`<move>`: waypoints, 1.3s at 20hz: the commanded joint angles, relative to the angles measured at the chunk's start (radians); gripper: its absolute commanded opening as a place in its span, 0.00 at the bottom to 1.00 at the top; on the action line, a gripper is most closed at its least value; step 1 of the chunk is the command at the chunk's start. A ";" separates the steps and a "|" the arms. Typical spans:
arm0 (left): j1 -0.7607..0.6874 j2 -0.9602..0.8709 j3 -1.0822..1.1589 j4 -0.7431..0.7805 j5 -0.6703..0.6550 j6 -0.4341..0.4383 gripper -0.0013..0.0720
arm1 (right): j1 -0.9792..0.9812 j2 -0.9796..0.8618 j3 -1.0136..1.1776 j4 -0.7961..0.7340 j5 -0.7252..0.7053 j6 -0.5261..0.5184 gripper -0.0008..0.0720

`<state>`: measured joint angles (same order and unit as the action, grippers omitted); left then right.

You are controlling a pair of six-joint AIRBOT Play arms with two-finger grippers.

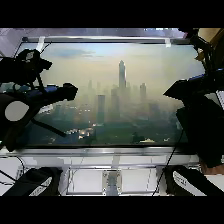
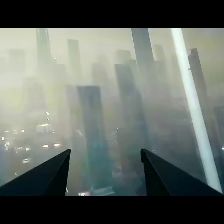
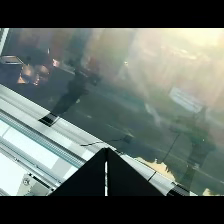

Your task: Fold the clothes and pants, and hang the long-sleeved shirts on hangers.

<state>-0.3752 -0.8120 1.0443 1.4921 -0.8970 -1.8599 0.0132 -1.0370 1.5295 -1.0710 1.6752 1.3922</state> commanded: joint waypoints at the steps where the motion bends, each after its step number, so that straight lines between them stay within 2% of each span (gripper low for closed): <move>1: 0.001 0.001 0.000 0.000 0.000 0.000 0.67 | 0.001 0.000 0.001 0.001 0.001 0.001 0.04; 11: 0.002 -0.004 0.000 0.014 0.016 0.001 0.68 | 0.001 0.000 0.001 0.001 0.000 0.003 0.04; 14: 0.010 -0.017 0.000 0.129 0.024 0.001 0.67 | 0.001 0.000 0.001 0.001 -0.001 0.003 0.04; 17: 0.037 -0.033 0.000 0.328 -0.011 0.001 0.67 | 0.001 0.000 0.001 0.001 -0.027 0.003 0.04; 18: 0.055 -0.040 0.000 0.402 -0.047 0.001 0.63 | 0.001 0.000 0.001 0.001 -0.046 0.003 0.04; 19: 0.079 -0.046 -0.001 0.467 -0.087 0.001 0.42 | 0.001 0.000 0.001 0.001 -0.066 0.003 0.04; 20: 0.110 -0.055 -0.001 0.525 -0.138 0.005 0.31 | 0.001 0.000 0.001 0.001 -0.089 0.003 0.04; 22: 0.203 -0.089 -0.003 0.604 -0.272 0.013 0.36 | 0.001 0.000 0.001 0.000 -0.132 0.003 0.04; 23: 0.267 -0.115 -0.009 0.610 -0.359 0.042 0.56 | 0.001 0.000 0.001 0.000 -0.150 0.003 0.04; 24: 0.333 -0.144 -0.024 0.609 -0.434 0.088 1.00 | 0.001 0.000 0.001 0.000 -0.164 0.003 0.04; 26: 0.457 -0.201 -0.072 0.605 -0.519 0.120 0.99 | 0.001 -0.001 0.001 0.000 -0.189 0.003 0.04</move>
<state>-0.0673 -0.9485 1.0119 2.0399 -1.2308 -1.7981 0.0132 -1.0370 1.5295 -1.0702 1.5391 1.3952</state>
